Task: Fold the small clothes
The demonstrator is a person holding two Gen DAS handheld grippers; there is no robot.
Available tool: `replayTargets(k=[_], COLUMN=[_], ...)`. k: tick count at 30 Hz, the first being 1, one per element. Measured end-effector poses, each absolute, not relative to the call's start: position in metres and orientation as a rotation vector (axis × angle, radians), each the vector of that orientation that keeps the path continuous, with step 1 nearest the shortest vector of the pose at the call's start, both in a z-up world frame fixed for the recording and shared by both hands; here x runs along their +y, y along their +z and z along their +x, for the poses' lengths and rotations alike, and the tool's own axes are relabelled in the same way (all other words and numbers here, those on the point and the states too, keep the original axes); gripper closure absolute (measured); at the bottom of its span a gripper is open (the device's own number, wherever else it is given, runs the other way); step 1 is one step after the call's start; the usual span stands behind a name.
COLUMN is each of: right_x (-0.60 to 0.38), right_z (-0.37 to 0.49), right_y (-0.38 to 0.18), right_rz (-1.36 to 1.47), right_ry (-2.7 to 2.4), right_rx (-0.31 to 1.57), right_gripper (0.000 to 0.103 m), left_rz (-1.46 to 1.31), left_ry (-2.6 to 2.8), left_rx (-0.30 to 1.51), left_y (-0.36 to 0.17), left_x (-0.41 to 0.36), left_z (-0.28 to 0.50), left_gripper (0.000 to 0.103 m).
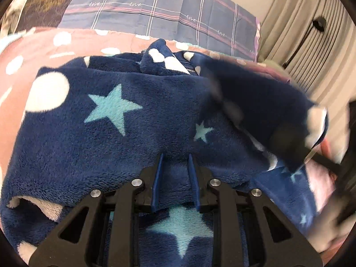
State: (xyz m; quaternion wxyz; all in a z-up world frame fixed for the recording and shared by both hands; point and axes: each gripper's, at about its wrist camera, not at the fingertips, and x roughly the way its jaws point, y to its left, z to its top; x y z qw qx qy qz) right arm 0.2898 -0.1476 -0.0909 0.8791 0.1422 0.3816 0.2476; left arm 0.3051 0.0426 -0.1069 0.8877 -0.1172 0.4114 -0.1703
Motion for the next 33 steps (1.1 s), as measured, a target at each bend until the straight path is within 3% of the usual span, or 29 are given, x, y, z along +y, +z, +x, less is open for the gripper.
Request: replayTargets(k=[3, 7, 9, 13, 18, 19, 20, 22, 24, 29, 33], right_x=[-0.147, -0.149, -0.150, -0.142, -0.141, -0.141, -0.142, -0.147, -0.154, -0.198, -0.238], right_z=[0.275, 0.268, 0.270, 0.279, 0.273, 0.273, 0.273, 0.272, 0.271, 0.257, 0.249], right_y=[-0.114, -0.115, -0.116, -0.107, -0.105, -0.105, -0.104, -0.104, -0.103, -0.076, -0.053], right_rz=[0.276, 0.298, 0.286, 0.255, 0.226, 0.225, 0.231, 0.256, 0.291, 0.375, 0.344], right_ry=[0.499, 0.508, 0.509, 0.514, 0.515, 0.517, 0.522, 0.535, 0.548, 0.656, 0.591], right_rx=[0.828, 0.816, 0.813, 0.791, 0.767, 0.764, 0.760, 0.756, 0.744, 0.636, 0.570], right_gripper=[0.089, 0.089, 0.088, 0.083, 0.079, 0.078, 0.078, 0.072, 0.066, 0.054, 0.047], left_rz=[-0.327, -0.486, -0.501, -0.544, -0.551, -0.559, -0.551, -0.512, -0.490, -0.337, -0.242], left_ry=[-0.398, -0.503, -0.547, -0.605, -0.545, -0.538, -0.529, -0.516, -0.511, -0.485, -0.378], left_rx=[0.858, 0.867, 0.833, 0.856, 0.962, 0.978, 0.997, 1.016, 0.999, 0.767, 0.711], left_y=[-0.106, -0.089, -0.073, -0.062, -0.077, -0.082, -0.087, -0.090, -0.082, -0.015, -0.003], left_x=[0.052, 0.061, 0.057, 0.040, 0.011, 0.008, -0.001, -0.007, -0.009, 0.021, 0.066], left_z=[0.306, 0.299, 0.294, 0.298, 0.327, 0.333, 0.339, 0.344, 0.344, 0.324, 0.315], left_gripper=[0.076, 0.047, 0.043, 0.025, 0.023, 0.027, 0.053, 0.090, 0.091, 0.091, 0.091])
